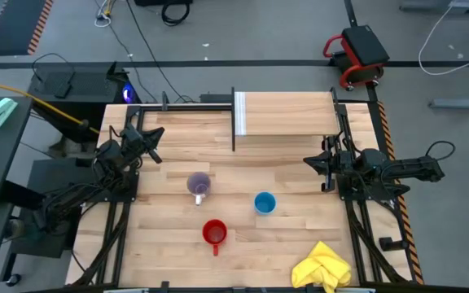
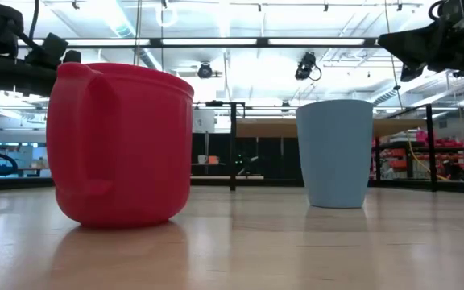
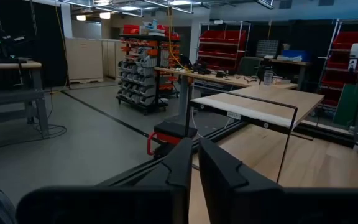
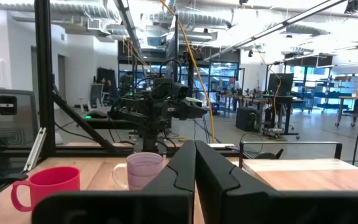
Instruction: Stack small to large cups/mugs on shelf
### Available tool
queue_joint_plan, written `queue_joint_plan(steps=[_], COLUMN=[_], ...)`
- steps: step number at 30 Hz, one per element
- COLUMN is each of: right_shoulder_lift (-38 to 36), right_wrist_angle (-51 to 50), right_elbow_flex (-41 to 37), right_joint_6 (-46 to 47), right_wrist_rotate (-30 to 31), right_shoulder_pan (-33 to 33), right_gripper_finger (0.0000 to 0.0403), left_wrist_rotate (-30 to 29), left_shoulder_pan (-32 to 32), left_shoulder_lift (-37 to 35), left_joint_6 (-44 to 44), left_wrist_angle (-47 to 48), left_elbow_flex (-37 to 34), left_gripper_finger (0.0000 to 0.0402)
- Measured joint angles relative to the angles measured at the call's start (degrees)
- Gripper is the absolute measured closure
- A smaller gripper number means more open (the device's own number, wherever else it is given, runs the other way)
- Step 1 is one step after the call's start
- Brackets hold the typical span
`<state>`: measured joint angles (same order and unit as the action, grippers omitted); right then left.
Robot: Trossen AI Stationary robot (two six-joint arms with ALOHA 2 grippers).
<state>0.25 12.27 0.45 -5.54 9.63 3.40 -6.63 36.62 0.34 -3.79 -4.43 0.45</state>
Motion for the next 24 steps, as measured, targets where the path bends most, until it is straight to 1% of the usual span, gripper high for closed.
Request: queue_joint_plan(steps=[10, 21, 22, 24], right_shoulder_lift=[0.0, 0.0, 0.0, 0.0], right_wrist_angle=[0.0, 0.0, 0.0, 0.0], right_elbow_flex=[0.0, 0.0, 0.0, 0.0], right_joint_6=[0.0, 0.0, 0.0, 0.0], right_wrist_rotate=[0.0, 0.0, 0.0, 0.0], right_shoulder_pan=[0.0, 0.0, 0.0, 0.0], right_gripper_finger=[0.0389, 0.0389, 0.0389, 0.0389], left_wrist_rotate=[0.0, 0.0, 0.0, -0.4], left_shoulder_pan=[0.0, 0.0, 0.0, 0.0], left_shoulder_lift=[0.0, 0.0, 0.0, 0.0], left_joint_6=[0.0, 0.0, 0.2, 3.4], left_wrist_angle=[0.0, 0.0, 0.0, 0.0], left_elbow_flex=[0.0, 0.0, 0.0, 0.0], left_gripper_finger=[0.0374, 0.0361, 0.0361, 0.0363])
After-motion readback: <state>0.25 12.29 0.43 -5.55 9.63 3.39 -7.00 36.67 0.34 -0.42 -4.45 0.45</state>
